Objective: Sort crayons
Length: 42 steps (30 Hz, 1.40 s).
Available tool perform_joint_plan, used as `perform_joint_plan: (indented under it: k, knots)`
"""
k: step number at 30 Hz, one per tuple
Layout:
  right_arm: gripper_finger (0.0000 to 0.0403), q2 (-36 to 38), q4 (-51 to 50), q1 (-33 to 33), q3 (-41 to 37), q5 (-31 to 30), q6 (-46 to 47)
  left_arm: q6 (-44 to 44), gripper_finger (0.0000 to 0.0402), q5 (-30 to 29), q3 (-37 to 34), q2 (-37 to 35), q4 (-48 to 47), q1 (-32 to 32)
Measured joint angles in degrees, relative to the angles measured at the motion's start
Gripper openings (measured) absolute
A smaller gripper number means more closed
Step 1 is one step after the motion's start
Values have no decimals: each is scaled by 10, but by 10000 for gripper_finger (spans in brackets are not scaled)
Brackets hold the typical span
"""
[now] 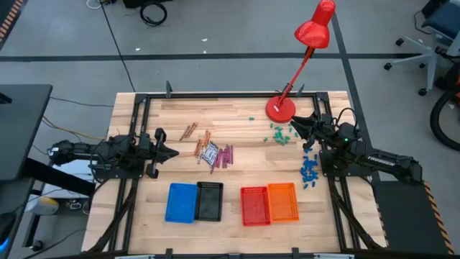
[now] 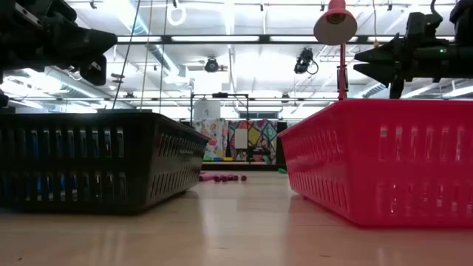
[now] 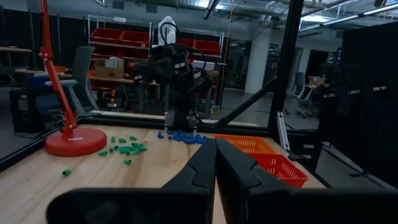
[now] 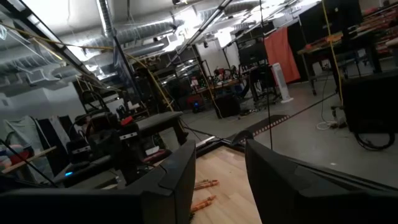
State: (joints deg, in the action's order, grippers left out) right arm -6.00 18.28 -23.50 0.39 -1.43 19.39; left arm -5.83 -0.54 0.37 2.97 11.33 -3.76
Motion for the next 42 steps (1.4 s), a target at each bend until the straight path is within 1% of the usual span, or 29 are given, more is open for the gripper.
perform_joint_plan:
  k: [39,41,42]
  knots:
    - [144,0,0,0,0,0,0,0,20,0,0,0,0,0]
    - [144,0,0,0,0,0,0,-17,20,0,0,0,14,0]
    - [144,0,0,0,0,0,0,-24,20,-3,0,0,37,0]
